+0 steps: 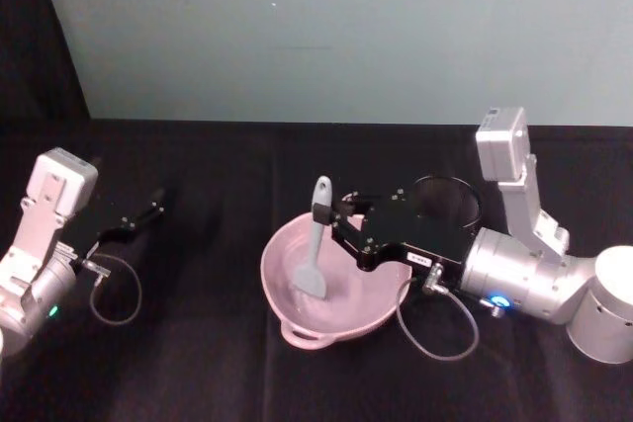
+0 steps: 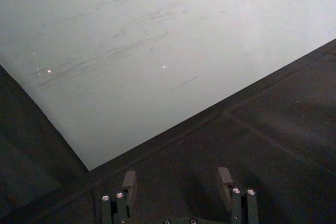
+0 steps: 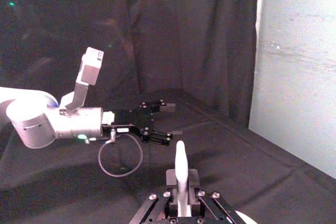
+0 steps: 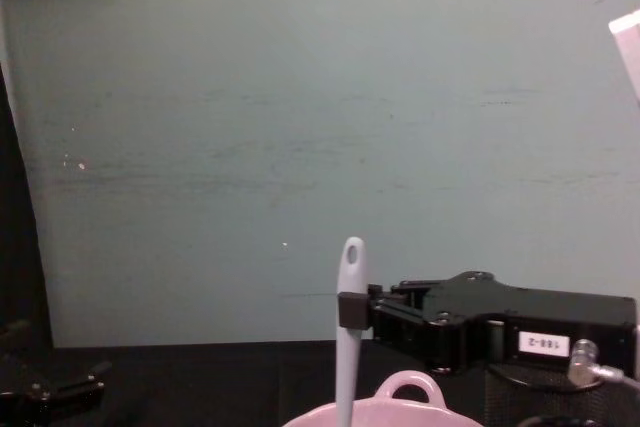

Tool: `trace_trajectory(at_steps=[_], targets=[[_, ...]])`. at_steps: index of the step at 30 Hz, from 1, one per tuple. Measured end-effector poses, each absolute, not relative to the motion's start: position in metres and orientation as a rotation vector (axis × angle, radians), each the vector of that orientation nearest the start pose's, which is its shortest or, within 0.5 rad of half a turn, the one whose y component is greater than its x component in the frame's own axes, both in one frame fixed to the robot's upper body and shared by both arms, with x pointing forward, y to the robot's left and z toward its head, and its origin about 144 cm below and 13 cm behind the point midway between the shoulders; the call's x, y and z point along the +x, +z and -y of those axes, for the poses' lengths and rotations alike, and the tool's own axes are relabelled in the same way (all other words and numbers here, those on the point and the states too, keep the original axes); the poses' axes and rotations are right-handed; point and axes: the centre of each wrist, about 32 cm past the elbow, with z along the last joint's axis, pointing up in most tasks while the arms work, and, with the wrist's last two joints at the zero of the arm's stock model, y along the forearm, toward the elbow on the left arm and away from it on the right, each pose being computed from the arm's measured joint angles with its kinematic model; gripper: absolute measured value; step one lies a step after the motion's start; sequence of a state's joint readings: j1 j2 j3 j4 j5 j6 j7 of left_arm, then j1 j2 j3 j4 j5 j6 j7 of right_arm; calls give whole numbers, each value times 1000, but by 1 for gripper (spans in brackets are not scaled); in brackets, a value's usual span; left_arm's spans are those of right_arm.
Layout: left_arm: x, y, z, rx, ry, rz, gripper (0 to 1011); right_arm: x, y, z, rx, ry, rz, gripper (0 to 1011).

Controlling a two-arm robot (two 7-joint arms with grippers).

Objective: Use the one hand to pick up the spoon and stir the clear water in the bowl.

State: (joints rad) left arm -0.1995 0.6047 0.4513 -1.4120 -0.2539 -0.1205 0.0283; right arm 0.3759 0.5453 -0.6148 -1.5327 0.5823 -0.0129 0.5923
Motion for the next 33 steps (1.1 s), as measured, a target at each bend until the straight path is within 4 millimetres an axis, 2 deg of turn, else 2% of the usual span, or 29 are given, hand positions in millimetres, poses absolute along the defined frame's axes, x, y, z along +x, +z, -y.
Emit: trace_trajectory(at_steps=[14, 26, 33], targets=[[489, 1140, -310, 304, 1248, 285, 1005, 534, 1192, 215, 12, -503, 43, 124], [489, 1140, -310, 304, 1248, 285, 1005, 553, 1190, 221, 31, -576, 54, 124], [489, 1140, -310, 304, 1248, 285, 1005, 557, 1193, 230, 23, -616, 66, 124]])
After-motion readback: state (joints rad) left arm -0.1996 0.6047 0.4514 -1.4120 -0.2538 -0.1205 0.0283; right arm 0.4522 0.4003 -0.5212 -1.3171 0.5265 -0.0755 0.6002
